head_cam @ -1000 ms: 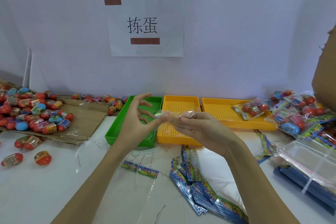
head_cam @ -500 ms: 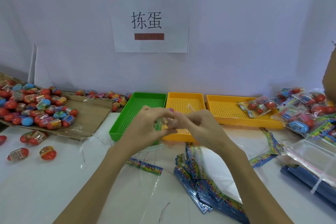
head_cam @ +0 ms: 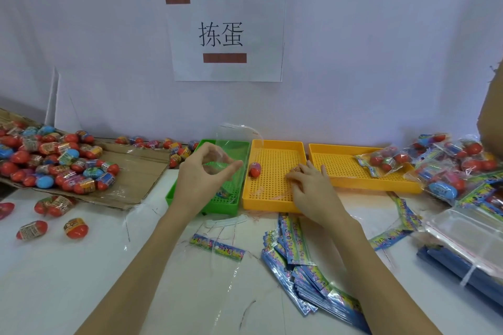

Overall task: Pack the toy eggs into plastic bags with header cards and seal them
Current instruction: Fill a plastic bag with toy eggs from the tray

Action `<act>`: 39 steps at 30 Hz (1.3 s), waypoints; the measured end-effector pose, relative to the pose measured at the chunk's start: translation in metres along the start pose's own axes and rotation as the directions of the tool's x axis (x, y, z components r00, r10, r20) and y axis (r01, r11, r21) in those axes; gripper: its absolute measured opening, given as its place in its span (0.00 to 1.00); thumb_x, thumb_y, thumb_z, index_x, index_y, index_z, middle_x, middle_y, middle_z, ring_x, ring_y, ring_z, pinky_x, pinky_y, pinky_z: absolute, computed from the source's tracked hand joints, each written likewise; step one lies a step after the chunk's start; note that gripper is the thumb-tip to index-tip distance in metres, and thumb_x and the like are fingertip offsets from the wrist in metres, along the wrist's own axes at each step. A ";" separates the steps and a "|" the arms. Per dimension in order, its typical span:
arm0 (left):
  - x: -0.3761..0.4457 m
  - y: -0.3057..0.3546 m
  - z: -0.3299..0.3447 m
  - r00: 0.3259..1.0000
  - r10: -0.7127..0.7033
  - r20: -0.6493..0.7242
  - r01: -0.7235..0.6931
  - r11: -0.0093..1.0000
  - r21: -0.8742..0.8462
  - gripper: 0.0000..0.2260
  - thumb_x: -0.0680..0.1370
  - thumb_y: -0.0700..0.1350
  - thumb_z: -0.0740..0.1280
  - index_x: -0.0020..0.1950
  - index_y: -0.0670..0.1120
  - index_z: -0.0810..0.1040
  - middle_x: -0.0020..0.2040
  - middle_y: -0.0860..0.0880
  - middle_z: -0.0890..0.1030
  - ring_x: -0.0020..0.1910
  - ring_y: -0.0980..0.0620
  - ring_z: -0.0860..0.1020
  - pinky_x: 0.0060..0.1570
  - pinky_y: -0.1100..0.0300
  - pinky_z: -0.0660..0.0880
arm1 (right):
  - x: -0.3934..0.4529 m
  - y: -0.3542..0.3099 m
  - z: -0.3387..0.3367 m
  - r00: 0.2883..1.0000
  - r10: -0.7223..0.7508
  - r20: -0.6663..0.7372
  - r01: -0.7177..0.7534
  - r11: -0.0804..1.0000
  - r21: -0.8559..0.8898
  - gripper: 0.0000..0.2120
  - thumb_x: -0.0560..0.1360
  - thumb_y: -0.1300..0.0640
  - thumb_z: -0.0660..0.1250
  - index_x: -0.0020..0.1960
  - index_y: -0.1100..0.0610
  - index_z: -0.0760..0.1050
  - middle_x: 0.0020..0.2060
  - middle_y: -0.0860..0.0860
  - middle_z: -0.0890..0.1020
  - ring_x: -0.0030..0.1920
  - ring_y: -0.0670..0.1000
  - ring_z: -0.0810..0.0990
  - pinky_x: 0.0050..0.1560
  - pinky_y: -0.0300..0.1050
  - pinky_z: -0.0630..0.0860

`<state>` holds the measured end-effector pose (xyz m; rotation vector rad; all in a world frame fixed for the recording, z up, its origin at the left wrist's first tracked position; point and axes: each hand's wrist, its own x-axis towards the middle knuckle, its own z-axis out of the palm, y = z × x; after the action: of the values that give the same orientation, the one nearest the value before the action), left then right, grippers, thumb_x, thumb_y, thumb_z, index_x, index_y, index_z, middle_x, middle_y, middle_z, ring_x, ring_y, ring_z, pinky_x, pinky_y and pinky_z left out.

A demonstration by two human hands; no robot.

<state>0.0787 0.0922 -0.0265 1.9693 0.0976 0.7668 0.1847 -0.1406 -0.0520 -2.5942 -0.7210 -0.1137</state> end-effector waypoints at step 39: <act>-0.012 0.017 0.007 0.875 0.436 0.211 -0.467 0.643 0.608 0.21 0.80 0.60 0.70 0.67 0.48 0.80 0.48 0.50 0.81 0.28 0.52 0.74 0.27 0.54 0.77 | -0.028 -0.066 -0.024 0.982 -0.007 -0.191 0.176 0.429 0.886 0.12 0.82 0.61 0.68 0.63 0.52 0.83 0.45 0.47 0.86 0.36 0.49 0.84 0.33 0.39 0.77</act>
<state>0.0688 0.0733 -0.0207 2.7344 -0.2049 1.1190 0.1281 -0.1131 -0.0096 -1.4560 -0.6113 0.0393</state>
